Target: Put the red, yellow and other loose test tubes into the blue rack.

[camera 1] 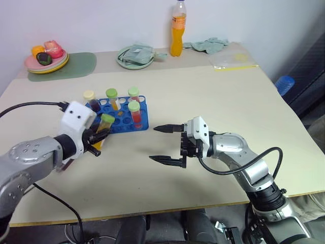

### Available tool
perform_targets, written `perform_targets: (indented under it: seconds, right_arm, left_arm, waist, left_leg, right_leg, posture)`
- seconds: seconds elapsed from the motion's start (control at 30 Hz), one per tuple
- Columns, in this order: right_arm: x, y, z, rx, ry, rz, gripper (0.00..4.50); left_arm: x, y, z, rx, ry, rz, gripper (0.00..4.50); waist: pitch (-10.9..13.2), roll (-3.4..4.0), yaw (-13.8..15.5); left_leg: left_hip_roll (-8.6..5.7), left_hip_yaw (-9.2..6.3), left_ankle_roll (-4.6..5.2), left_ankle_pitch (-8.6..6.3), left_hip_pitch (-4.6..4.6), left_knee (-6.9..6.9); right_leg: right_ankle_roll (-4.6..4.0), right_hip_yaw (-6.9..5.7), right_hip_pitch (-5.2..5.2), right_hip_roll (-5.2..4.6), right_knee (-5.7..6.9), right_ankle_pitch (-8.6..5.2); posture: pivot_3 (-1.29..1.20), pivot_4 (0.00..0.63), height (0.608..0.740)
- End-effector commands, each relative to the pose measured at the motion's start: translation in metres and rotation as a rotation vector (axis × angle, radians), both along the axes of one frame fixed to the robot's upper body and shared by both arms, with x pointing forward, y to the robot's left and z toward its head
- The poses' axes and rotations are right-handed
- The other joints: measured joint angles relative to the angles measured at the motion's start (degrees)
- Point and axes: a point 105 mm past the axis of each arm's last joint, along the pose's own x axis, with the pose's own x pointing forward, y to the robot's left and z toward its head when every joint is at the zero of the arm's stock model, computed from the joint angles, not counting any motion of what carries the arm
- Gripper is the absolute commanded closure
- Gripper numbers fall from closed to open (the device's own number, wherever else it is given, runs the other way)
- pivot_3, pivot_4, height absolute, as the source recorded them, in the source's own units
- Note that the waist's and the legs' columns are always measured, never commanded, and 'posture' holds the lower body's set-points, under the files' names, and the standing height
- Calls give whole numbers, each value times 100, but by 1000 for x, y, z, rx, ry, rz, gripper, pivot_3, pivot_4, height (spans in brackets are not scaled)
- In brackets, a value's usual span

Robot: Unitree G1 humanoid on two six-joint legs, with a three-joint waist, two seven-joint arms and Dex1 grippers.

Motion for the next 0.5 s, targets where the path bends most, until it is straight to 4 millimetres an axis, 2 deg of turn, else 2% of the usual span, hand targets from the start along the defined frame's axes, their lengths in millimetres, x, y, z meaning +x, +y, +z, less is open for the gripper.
perform_targets:
  seconds: [0.03, 0.07, 0.13, 0.23, 0.33, 0.5]
  right_arm:
    - [9, -3, 3, 53, -12, -62, 0]
    - [11, -4, 2, 67, 2, -78, 0]
    - [12, -3, 1, 80, 17, -90, 0]
    - [11, -1, -1, 84, 26, -97, 0]
    - [9, 1, -1, 97, 38, -112, 0]
    - [10, 0, -1, 110, 55, -135, 0]
  left_arm:
    - [32, 30, 25, -65, -308, 372, 3754]
    - [38, 33, 26, -77, -370, 472, 3754]
    - [41, 22, 26, -104, -465, 531, 3754]
    - [45, -6, 15, -32, -578, 488, 3754]
    - [50, -15, 4, -57, -619, 515, 3754]
    - [60, -35, -8, -119, -630, 451, 3754]
  waist:
    - [0, 0, 116]
    - [-2, -8, 165]
    - [-10, -26, 172]
    - [-11, -26, 164]
    - [-11, -25, 152]
    - [-11, -25, 131]
  left_leg:
    - [-3, -1, 1, -1, 0, 5]
    - [-7, -9, 1, -1, 3, 11]
    - [-24, -11, 1, -1, 2, 17]
    - [-33, -9, 9, -5, 0, 16]
    - [-32, -2, 8, -5, 0, 13]
    - [-27, -2, 8, -5, 1, 15]
  right_leg:
    - [0, -11, 9, -4, -1, 0]
    - [2, -22, 24, -5, -9, 1]
    - [12, -24, 29, -5, -10, 13]
    - [16, -14, 24, -17, -11, 15]
    - [16, -15, 20, -13, -11, 15]
    - [16, -15, 14, -7, -1, 15]
  posture:
    - [0, 150, 740]
    - [0, 150, 740]
    - [0, 150, 740]
    - [0, 150, 740]
    - [0, 150, 740]
    - [0, 150, 740]
